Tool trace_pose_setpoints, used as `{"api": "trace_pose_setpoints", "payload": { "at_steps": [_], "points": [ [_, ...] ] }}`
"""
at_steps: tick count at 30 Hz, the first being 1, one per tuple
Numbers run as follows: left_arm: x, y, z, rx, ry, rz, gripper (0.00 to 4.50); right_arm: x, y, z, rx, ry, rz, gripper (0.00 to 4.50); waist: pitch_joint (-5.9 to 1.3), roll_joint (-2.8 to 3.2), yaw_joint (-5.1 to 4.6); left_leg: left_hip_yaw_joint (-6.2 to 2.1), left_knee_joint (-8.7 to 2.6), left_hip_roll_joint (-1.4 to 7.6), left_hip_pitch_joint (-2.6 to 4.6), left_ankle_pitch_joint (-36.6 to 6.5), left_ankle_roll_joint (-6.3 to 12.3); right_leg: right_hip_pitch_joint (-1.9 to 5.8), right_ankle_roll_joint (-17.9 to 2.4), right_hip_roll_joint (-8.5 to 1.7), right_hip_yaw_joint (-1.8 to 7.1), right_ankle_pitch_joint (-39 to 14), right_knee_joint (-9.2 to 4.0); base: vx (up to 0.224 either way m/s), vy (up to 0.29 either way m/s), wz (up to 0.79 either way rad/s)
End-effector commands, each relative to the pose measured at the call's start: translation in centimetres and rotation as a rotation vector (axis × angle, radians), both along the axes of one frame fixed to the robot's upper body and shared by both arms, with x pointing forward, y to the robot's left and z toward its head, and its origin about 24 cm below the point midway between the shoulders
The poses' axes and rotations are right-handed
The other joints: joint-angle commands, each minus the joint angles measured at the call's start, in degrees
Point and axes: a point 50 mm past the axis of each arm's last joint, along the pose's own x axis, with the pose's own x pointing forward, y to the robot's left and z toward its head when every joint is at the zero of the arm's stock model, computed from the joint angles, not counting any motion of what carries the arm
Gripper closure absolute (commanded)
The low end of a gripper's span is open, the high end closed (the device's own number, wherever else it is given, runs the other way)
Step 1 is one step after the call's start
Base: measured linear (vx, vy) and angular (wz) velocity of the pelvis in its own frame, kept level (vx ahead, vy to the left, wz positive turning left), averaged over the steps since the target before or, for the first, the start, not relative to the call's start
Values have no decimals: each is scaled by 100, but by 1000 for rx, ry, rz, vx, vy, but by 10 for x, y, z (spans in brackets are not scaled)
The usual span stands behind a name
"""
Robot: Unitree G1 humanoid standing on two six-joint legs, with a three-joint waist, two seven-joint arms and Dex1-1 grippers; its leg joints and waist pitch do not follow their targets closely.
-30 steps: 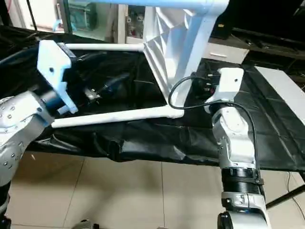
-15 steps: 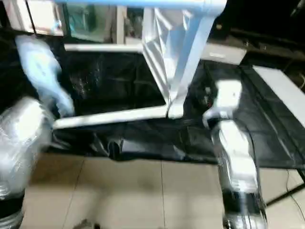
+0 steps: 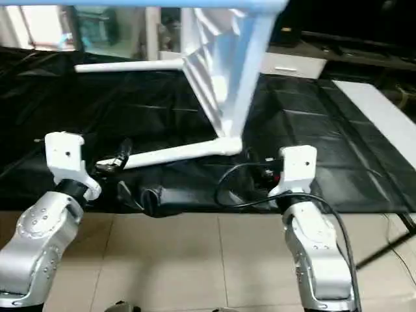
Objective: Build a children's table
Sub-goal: Flip table
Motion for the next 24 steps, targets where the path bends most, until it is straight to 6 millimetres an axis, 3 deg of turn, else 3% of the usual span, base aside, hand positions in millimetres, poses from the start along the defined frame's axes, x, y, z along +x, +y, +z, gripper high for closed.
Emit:
{"api": "trace_pose_setpoints", "payload": {
  "at_steps": [1, 2, 3, 4, 5, 6, 7, 8, 9, 10, 11, 12, 13, 14, 15, 16, 17, 18, 19, 20, 21, 22, 23, 24],
  "points": [
    [1, -3, -3, 44, -1, 8, 36, -2, -1, 4, -3, -5, -7, 98, -201, 116, 554, 370, -1392, 341, -569, -5164, -596, 643, -258, 219, -74, -1668, 1047, -120, -43, 11],
    [1, -3, -3, 44, -1, 8, 36, -2, -1, 4, -3, -5, -7, 98, -236, 24, 660, 537, -1222, 315, -432, -4460, -501, 501, -156, 186, 238, -2233, 1076, 6, -155, 21],
    [2, -3, -2, 51, -4, 15, 36, -1, -1, 4, 2, -1, -10, 98, -235, -303, 411, 59, 810, 39, 647, -2235, -452, -828, 367, -772, 756, -6352, -826, 6, -155, 21],
    [2, -3, -2, 49, -4, 17, 36, -1, -1, 4, 4, 1, -11, 98, -275, -215, 383, -218, 845, -58, 402, -1134, -278, -674, 298, -681, 1104, -6746, -817, 54, -132, 2],
    [4, -2, -1, 38, -7, 29, 36, 0, -1, 3, 13, 11, -16, 98, -229, -243, 375, -466, 727, -203, -14, -726, -247, -49, 11, -660, 1040, -5963, -589, 0, 0, 0],
    [5, -2, 1, 30, -12, 36, 36, 1, -2, 3, 18, 21, -27, 98, -216, -26, 409, -398, 263, 30, 456, -1945, -769, -368, -282, -172, 533, -4471, -298, 0, 0, 0],
    [6, -2, 2, 30, -15, 37, 36, 2, -3, 2, 19, 27, -33, 98, -286, 187, 288, -593, -181, 252, 578, -3592, -1160, -290, -390, 312, 291, -2483, -4, -97, -27, 27],
    [6, -3, 2, 30, -11, 37, 36, 2, -3, 2, 11, 30, -31, 98, -277, 315, 260, -708, -415, 438, 524, -3930, -1175, -165, -502, 276, 253, -1746, 94, -55, -20, 9],
    [6, -3, 2, 30, -8, 36, 36, 2, -3, 2, 6, 31, -28, 98, -285, 397, 229, -875, -825, 778, 366, -4354, -1043, 54, -596, 233, 91, -746, 422, -104, 5, 8],
    [6, -4, 0, 3, 7, 31, 36, 1, -4, 2, 3, 32, -28, 98, -289, 445, 260, -868, -1090, 1010, 320, -4496, -727, 98, -631, 237, -38, -438, 729, -92, 7, 6],
    [6, -4, 0, 3, 7, 31, 36, 1, -4, 2, 3, 32, -28, 98, -278, 424, 242, -813, -1141, 1049, 304, -4450, -489, 118, -624, 218, -54, -461, 794, -121, -46, 7],
    [7, -5, -1, 0, 14, 29, 36, -1, -5, 2, 3, 33, -31, 98, -249, 461, 275, -633, -1168, 971, 222, -4466, -207, 220, -589, 157, -54, -631, 840, -72, -71, 7],
    [7, -5, -1, -7, 14, 26, 36, -2, -6, 2, 3, 34, -32, 98, -298, 330, 320, -524, -1015, 780, 287, -4159, -78, 286, -494, 4, 163, -988, 622, -66, -141, -1],
    [7, -5, -1, -8, 13, 24, 36, -2, -6, 2, 2, 34, -33, 98, -320, 148, 289, -442, -741, 525, 267, -3763, -112, 297, -508, -88, 352, -1452, 320, -130, -141, -8],
    [6, -8, 0, -19, 5, -1, 36, -4, -8, 1, -1, 42, -40, 98, -285, -127, 453, -58, 576, -173, 315, -1894, -204, -92, 67, -587, 479, -4887, -713, -130, -141, -8],
    [6, -10, 1, -19, 2, -19, 36, -5, -9, 0, -2, 45, -44, 98, -333, -139, 503, -232, 616, -86, -48, -579, -50, 123, 640, -753, 859, -6063, -689, -93, -117, -19],
    [6, -11, 1, -4, -1, -27, 36, -6, -10, 0, -3, 48, -46, 98, -323, -138, 516, -273, 516, -86, -176, -466, -128, 203, 781, -718, 767, -5847, -574, -33, -103, -10],
    [6, -11, 2, 5, -11, -34, 36, -6, -10, 0, -4, 49, -47, 98, -387, -71, 560, -294, 149, 22, -7, -643, -279, 151, 616, -515, 652, -4629, -408, -33, -103, -10],
    [6, -13, 3, 1, -19, -42, 36, -5, -10, 1, -5, 48, -45, 98, -436, -37, 533, -287, -16, 50, 72, -629, -306, 201, 418, -387, 546, -3621, -314, -70, -63, 2],
    [5, -13, 5, 3, -31, -41, 36, -5, -9, 2, -7, 45, -41, 98, -398, -2, 456, -310, -171, 33, 51, -1071, -315, 175, 287, -132, 372, -2571, -205, 0, 0, 0],
    [5, -13, 5, -4, -35, -43, 36, -5, -8, 3, -8, 42, -36, 98, -335, 92, 398, -283, -208, 40, 231, -2093, -354, 72, 220, -159, 323, -3367, -338, -70, -48, 1],
    [5, -13, 5, -4, -35, -43, 36, -5, -8, 3, -8, 42, -36, 98, -324, 123, 361, -297, -214, 48, 323, -2506, -388, 45, 138, -161, 300, -3684, -387, -52, -23, 0],
    [4, -12, 5, -4, -33, -35, 36, -4, -7, 2, -9, 45, -35, 98, -205, 123, 244, -347, -263, 68, 461, -3449, -421, 11, 106, -106, 105, -4452, -570, -88, -2, -2],
    [4, -12, 5, -5, -32, -32, 36, -4, -7, 2, -9, 47, -34, 98, -139, 221, 115, -407, -235, 116, 824, -4473, -396, -41, 83, 21, -279, -4640, -829, -57, 23, -5]
  ]
}}
